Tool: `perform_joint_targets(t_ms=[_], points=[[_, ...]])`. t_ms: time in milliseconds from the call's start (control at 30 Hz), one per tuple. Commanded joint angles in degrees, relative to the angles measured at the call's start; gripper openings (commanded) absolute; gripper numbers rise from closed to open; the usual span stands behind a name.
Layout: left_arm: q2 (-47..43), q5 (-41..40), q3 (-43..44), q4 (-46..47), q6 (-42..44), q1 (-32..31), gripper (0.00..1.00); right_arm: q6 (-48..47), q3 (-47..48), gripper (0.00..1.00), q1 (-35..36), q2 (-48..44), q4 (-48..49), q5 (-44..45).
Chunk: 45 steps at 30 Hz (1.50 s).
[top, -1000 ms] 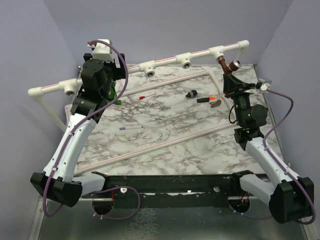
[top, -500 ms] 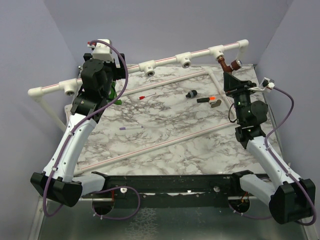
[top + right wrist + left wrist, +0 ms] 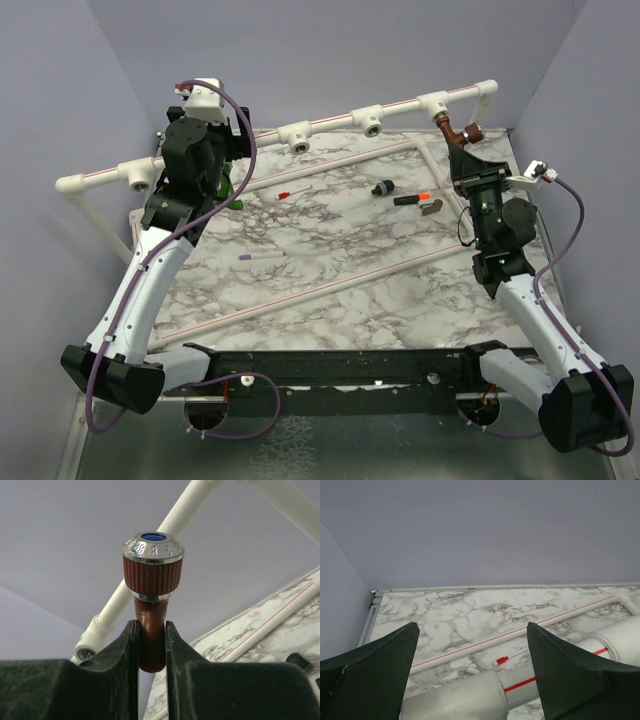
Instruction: Install the water faucets
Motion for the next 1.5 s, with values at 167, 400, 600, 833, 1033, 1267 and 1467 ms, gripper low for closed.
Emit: perform_joint_targets(t_ms=[167, 400, 600, 833, 1033, 1267, 1467], points=[[1.9, 3.7, -1.7, -11.7, -3.2, -1.1, 0.89, 18.0, 2.1, 0.01, 0.6, -0.2, 4.2, -0.3], [2.2, 3.9, -1.6, -11.8, -3.3, -1.1, 0.89, 27.5, 5.3, 0.01, 0.6, -0.3, -0.7, -1.3], [2.5, 4.0, -1.5, -11.9, -3.2, -1.1, 0.89, 35.4, 9.3, 0.01, 0.6, -0.9, -10.5, -1.9], [2.3, 4.1, -1.5, -12.0, -3.1, -1.1, 0.88, 44.0, 10.4, 0.01, 0.6, -0.7, -17.2, -3.1], [2.3, 4.1, -1.4, -12.1, -3.0, -1.1, 0.89, 47.2, 12.1, 0.01, 0.6, -0.6, -20.1, -3.8], [2.7, 4.8, -1.2, -12.1, -3.3, -1.1, 0.89, 51.9, 11.8, 0.01, 0.6, -0.8, -22.8, -3.5], [2.7, 4.9, -1.1, -12.3, -3.3, -1.1, 0.89, 53.2, 11.4, 0.01, 0.6, -0.3, -21.9, -3.9]])
